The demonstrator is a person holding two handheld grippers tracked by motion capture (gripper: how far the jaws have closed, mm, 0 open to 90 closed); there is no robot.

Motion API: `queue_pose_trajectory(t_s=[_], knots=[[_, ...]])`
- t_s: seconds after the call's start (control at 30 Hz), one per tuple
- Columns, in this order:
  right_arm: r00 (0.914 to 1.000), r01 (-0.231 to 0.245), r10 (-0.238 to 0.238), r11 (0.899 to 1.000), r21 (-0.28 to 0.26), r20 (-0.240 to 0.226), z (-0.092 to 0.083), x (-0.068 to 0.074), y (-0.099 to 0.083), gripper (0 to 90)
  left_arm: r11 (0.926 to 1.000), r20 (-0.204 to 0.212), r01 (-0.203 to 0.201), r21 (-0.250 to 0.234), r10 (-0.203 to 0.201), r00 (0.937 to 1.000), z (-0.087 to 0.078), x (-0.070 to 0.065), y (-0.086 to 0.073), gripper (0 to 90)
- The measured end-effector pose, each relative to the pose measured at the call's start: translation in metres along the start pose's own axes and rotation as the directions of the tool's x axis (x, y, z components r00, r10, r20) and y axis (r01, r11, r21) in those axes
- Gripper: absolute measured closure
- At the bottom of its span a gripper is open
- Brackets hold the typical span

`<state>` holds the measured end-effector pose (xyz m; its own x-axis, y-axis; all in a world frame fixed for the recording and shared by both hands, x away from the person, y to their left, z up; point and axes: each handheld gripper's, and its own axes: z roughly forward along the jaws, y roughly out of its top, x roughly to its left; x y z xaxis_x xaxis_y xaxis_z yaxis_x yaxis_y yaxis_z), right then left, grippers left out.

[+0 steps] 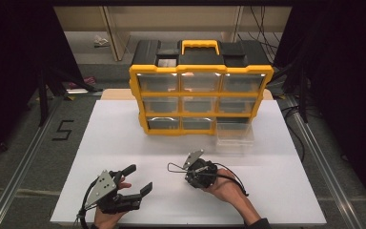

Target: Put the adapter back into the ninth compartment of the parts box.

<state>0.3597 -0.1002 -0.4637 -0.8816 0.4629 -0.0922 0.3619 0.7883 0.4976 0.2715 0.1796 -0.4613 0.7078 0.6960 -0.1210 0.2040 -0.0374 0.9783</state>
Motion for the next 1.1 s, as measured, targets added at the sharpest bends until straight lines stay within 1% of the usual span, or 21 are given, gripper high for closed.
queue_pose_trajectory(t_s=[0.1,0.13,0.17,0.2,0.23,0.27,0.33,0.37,0.47,0.53,0.57,0.6,0.63,0.77,0.83,0.9,0.93,1.1], knots=[[1.0,-0.006,0.006,1.0,-0.015,0.006,-0.002,0.0,0.0,76.2,1.0,0.0,-0.001,0.001,0.001,1.0,0.0,0.0,0.0,17.3],[1.0,-0.005,0.005,1.0,-0.013,0.006,-0.003,-0.001,0.0,76.2,1.0,0.0,-0.001,0.0,0.001,1.0,0.0,0.0,0.0,17.3],[1.0,0.001,-0.001,1.0,-0.019,0.008,-0.004,-0.002,0.0,76.2,1.0,0.0,-0.002,0.0,0.002,1.0,0.0,0.0,0.0,17.3],[0.9999,-0.005,0.005,1.0,-0.028,0.01,-0.005,-0.002,0.0,76.2,1.0,0.0,-0.002,-0.001,0.002,1.0,0.0,0.0,0.0,17.3],[0.9999,0.003,-0.003,0.999,-0.033,0.013,-0.007,-0.004,0.0,76.3,1.0,0.0,-0.002,-0.001,0.002,1.0,0.0,0.0,0.0,17.3],[0.9998,-0.008,0.009,0.999,-0.033,0.018,-0.008,-0.003,0.0,76.3,1.0,-0.001,-0.002,-0.001,0.002,1.0,0.0,0.0,0.0,17.3],[0.9996,-0.011,0.012,0.998,-0.056,0.025,-0.011,-0.005,0.0,76.3,1.0,-0.003,-0.001,-0.001,0.001,1.0,0.0,0.0,0.0,17.4],[0.9996,-0.001,0.003,0.998,-0.058,0.027,-0.014,-0.007,0.0,76.3,1.0,-0.003,-0.002,0.0,0.002,1.0,0.0,0.0,0.0,17.4],[0.9993,-0.003,0.006,0.997,-0.078,0.036,-0.02,-0.009,0.0,76.3,1.0,-0.003,-0.002,0.0,0.002,1.0,0.0,0.0,0.0,17.4],[0.999,-0.01,0.014,0.996,-0.086,0.042,-0.024,-0.01,0.0,76.4,1.0,-0.003,-0.003,0.002,0.003,1.0,0.0,0.0,0.0,17.4],[0.9987,-0.013,0.019,0.994,-0.106,0.047,-0.025,-0.011,-0.001,76.3,1.0,-0.003,-0.002,0.001,0.002,1.0,0.0,0.0,0.0,17.5],[0.9985,-0.023,0.028,0.994,-0.103,0.047,-0.027,-0.011,0.0,76.4,1.0,-0.003,-0.001,0.001,0.001,1.0,0.0,0.0,0.0,17.5],[0.9984,-0.027,0.032,0.993,-0.113,0.047,-0.028,-0.011,0.0,76.4,1.0,-0.003,0.0,0.0,0.0,1.0,0.0,0.0,0.0,17.5],[0.9976,-0.033,0.04,0.992,-0.126,0.056,-0.033,-0.013,0.0,76.4,1.0,-0.003,-0.001,0.0,0.001,1.0,0.0,0.0,0.0,17.5],[0.9966,-0.045,0.054,0.989,-0.139,0.062,-0.036,-0.013,0.0,76.4,1.0,-0.002,-0.001,0.001,0.001,1.0,0.0,0.0,0.0,17.5],[0.9962,-0.046,0.056,0.988,-0.15,0.066,-0.04,-0.013,0.0,76.4,1.0,-0.004,-0.004,0.003,0.004,1.0,0.0,0.0,0.0,17.5],[0.9963,-0.038,0.05,0.986,-0.164,0.071,-0.042,-0.014,0.0,76.4,1.0,-0.003,-0.002,0.002,0.002,1.0,0.0,0.0,0.0,17.5],[0.9942,-0.042,0.061,0.977,-0.207,0.089,-0.052,-0.016,0.0,76.4,1.0,-0.004,-0.002,0.002,0.002,1.0,0.0,0.0,0.0,17.6]])
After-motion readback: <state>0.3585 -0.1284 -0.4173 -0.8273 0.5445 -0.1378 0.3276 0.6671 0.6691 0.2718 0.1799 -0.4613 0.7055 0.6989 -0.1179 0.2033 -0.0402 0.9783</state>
